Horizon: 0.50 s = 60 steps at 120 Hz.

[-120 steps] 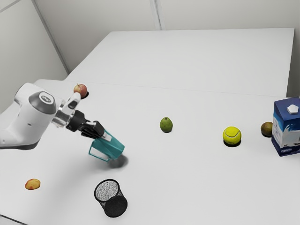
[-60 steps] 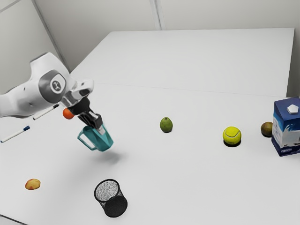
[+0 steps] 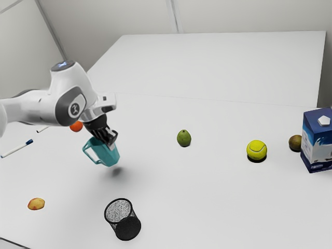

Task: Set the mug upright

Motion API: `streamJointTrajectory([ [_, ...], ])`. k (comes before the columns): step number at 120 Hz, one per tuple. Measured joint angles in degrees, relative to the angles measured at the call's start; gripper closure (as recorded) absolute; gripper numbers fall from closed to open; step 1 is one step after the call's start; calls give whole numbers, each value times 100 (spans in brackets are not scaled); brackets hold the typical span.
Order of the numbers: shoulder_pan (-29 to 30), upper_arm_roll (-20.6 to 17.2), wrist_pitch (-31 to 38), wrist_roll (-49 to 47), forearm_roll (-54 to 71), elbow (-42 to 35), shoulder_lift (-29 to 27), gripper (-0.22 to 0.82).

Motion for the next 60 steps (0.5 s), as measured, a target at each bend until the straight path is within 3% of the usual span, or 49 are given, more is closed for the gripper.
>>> streamJointTrajectory([
  [60, -26, 3, 1121, -771, 246, -598, 73, 79],
])
